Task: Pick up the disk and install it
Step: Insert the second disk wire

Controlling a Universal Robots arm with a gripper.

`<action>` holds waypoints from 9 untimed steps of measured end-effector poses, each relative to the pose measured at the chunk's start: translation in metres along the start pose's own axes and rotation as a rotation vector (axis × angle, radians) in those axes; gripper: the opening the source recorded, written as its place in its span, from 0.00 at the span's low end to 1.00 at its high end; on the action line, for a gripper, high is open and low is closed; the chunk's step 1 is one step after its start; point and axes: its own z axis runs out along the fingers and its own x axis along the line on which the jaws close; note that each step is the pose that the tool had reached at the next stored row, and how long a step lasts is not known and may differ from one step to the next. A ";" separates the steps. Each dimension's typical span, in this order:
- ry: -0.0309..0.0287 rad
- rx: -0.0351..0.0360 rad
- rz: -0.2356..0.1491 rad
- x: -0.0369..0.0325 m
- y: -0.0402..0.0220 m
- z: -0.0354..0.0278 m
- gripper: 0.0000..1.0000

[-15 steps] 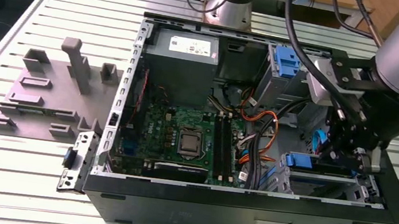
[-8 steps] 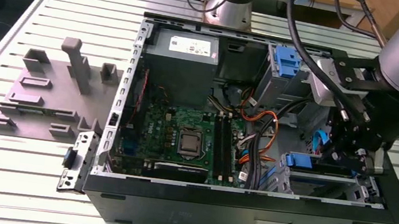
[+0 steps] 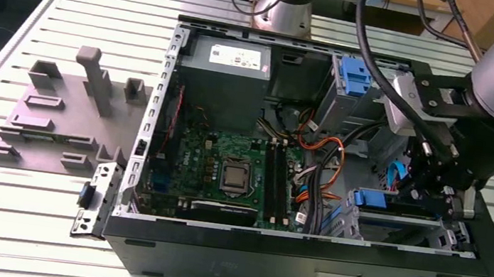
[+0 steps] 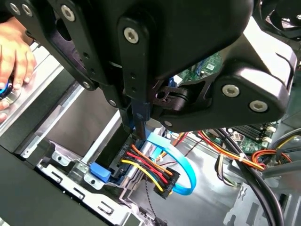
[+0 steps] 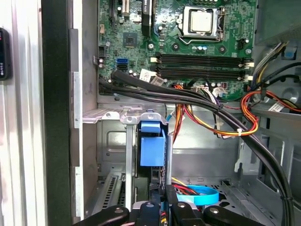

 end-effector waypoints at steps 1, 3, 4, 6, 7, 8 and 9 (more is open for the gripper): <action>-0.0004 0.0000 0.000 0.0001 0.0000 0.0002 0.16; -0.0003 -0.0001 0.000 0.0004 0.0001 0.0006 0.16; -0.0003 -0.0001 0.000 0.0004 0.0001 0.0008 0.16; -0.0002 -0.0001 0.000 0.0005 0.0001 0.0012 0.16; -0.0003 -0.0001 0.000 0.0005 0.0002 0.0014 0.16; -0.0004 -0.0001 0.000 0.0006 0.0002 0.0018 0.16; -0.0004 -0.0001 0.000 0.0006 0.0002 0.0020 0.16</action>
